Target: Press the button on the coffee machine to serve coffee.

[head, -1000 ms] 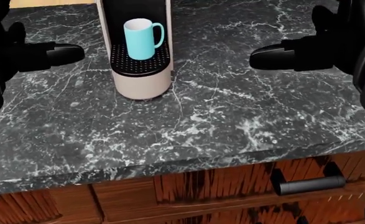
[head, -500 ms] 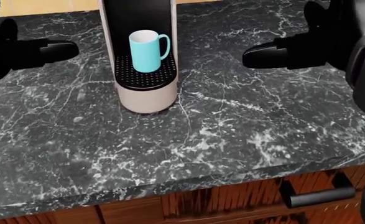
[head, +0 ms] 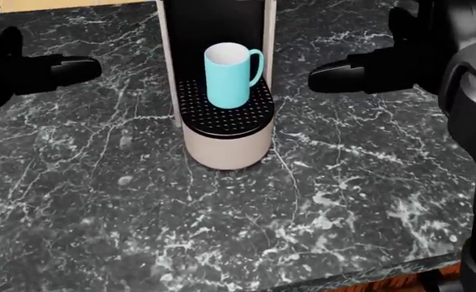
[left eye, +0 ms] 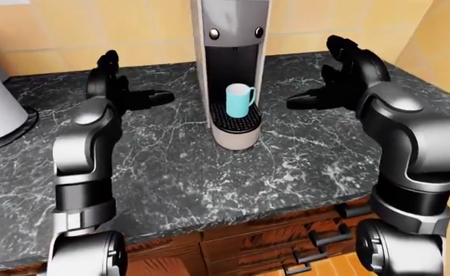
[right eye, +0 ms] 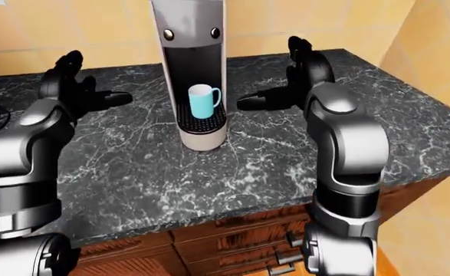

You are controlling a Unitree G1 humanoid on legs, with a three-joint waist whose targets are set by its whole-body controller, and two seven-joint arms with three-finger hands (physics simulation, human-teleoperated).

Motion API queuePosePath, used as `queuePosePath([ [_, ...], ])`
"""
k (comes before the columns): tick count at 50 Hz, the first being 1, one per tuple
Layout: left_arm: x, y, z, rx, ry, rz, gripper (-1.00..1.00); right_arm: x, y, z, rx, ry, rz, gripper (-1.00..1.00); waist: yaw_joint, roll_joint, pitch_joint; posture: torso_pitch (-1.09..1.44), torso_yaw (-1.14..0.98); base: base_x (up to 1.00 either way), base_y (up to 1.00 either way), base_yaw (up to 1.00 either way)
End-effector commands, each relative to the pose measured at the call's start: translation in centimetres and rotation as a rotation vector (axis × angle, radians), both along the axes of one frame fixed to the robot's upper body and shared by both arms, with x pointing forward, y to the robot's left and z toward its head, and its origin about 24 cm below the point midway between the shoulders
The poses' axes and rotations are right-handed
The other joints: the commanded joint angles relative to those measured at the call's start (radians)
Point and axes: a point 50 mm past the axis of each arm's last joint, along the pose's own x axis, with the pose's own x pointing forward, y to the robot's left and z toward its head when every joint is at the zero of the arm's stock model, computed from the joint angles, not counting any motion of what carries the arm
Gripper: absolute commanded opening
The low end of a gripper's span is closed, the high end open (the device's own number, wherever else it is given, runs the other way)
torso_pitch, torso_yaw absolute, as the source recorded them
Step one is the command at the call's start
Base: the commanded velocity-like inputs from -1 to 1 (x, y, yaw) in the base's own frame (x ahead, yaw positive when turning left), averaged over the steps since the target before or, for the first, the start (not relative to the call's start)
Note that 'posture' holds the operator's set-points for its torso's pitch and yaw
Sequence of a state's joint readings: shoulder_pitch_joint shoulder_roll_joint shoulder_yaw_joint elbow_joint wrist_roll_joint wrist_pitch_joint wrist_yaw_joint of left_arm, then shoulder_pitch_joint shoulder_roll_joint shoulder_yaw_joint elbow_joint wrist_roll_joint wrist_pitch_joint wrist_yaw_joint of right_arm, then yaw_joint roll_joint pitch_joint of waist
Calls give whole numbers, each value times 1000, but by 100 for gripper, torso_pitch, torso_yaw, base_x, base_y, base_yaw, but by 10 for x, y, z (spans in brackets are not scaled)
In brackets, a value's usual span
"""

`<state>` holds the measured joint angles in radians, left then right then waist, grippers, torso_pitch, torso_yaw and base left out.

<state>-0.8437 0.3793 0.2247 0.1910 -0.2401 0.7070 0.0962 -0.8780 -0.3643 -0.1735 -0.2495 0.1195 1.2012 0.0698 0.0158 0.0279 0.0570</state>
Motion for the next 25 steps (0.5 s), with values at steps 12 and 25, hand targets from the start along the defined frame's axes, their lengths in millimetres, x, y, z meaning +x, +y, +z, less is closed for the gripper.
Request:
queuePosePath([
  [12,-2,-10,20,15,-74,-31,100,-6,-8,16,9,-87,-34,100,-5,17,-34,0,0,7,-15,0],
  [25,-3,-8,18,14,-73,-28,100,-4,-5,16,9,-83,-28,100,-4,-17,-45,0,0,0,0,0],
])
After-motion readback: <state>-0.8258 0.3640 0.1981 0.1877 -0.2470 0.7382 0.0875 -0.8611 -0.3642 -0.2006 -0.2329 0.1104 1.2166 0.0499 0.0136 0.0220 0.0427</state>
